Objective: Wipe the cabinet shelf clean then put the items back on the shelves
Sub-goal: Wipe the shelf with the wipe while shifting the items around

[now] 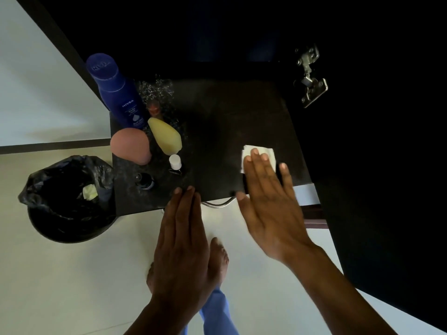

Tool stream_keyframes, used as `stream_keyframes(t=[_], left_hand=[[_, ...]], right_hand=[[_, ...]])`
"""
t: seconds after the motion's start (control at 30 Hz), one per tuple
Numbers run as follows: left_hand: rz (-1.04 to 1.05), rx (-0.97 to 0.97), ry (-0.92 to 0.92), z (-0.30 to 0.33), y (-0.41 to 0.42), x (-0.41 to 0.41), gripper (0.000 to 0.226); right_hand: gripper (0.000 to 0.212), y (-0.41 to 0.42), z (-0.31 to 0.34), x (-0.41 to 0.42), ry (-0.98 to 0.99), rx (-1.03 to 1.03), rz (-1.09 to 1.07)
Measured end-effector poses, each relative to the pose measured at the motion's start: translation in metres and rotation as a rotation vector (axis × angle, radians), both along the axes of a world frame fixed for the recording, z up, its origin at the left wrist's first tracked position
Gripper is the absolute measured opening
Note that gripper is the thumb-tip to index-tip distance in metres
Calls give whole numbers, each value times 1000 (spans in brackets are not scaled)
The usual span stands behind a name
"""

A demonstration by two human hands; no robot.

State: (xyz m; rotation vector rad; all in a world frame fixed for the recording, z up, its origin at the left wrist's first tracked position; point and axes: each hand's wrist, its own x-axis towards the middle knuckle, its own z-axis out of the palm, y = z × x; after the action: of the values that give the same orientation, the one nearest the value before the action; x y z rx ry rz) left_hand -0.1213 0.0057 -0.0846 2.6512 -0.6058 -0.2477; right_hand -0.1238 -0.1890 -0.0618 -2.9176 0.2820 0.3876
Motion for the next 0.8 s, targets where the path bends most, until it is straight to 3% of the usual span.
stream_keyframes(t=[0.17,0.37,0.5,0.8], left_hand=[[-3,-36,-32,-5,2,-2,90],[-52,-37,-50,4,-15,-6,88],[-70,-6,-28,4,-31,-4,98],[-93,-17,-22,4,-41,7,95]], right_hand=[[68,34,5,-3,-6,104,183],[74,1,1,-40,37,-65,-65],[77,-24,-8,-40,28,-177,-218],[84,-42,2,20,-25,-106,-166]])
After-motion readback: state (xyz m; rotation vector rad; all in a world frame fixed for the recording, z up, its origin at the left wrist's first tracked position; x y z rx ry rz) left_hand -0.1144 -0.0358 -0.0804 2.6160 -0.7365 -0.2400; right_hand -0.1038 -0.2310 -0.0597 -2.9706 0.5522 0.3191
